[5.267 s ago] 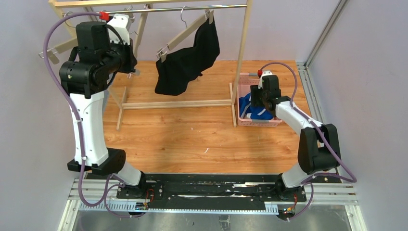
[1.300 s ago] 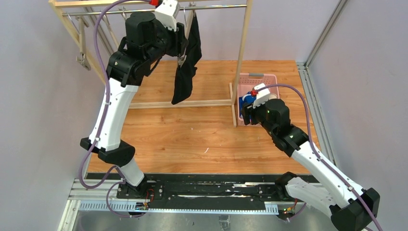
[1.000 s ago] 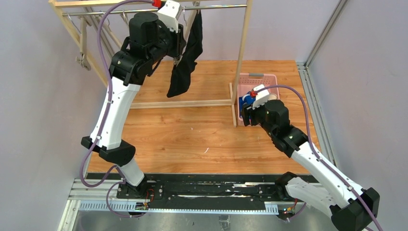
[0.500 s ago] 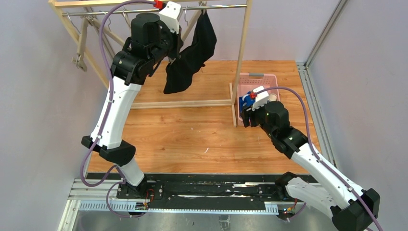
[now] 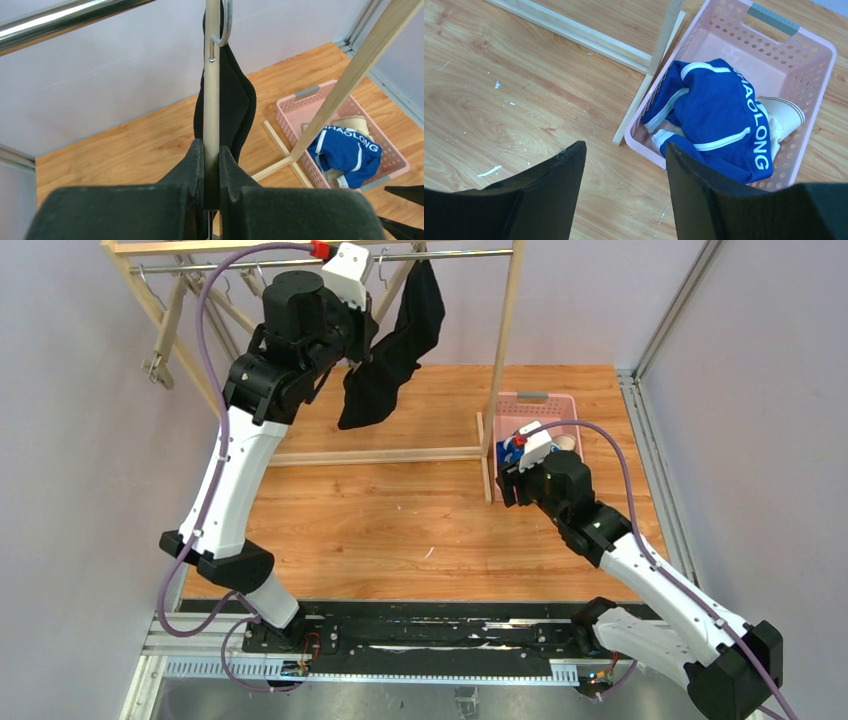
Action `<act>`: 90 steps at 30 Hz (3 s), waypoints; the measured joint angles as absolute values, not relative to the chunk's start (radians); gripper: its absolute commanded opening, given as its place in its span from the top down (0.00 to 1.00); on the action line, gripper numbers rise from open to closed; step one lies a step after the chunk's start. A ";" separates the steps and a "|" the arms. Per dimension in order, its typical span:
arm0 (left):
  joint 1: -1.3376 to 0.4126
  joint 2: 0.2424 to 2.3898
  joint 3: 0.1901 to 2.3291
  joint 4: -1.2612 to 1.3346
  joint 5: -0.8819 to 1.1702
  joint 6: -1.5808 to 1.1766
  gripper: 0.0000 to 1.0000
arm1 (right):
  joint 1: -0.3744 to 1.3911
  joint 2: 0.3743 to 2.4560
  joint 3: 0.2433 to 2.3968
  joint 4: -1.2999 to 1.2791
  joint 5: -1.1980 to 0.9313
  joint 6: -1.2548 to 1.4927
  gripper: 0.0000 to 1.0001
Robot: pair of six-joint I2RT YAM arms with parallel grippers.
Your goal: Remove the underwear clipped to the hanger
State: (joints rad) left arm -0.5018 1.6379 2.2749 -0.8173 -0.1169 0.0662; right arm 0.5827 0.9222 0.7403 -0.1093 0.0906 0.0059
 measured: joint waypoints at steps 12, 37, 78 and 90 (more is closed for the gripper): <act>-0.502 1.501 2.103 -0.725 -0.091 0.055 1.00 | 0.583 0.948 0.729 -0.094 0.090 0.004 0.39; -0.504 1.013 1.366 -0.713 0.101 0.005 1.00 | 0.584 1.002 0.748 -0.052 0.102 0.012 0.33; -0.506 0.781 1.032 -0.473 0.716 -0.058 1.00 | 0.232 1.196 1.019 0.685 -1.285 0.572 0.29; -0.505 0.788 1.022 -0.458 0.710 -0.079 1.00 | 0.257 1.197 1.013 0.636 -1.282 0.547 0.99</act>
State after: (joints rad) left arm -0.5053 0.7876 1.0222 -0.4583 0.7097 -0.0792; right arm 0.2569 1.1973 1.0130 0.6365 -1.2823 0.5472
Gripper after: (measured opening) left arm 0.068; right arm 0.139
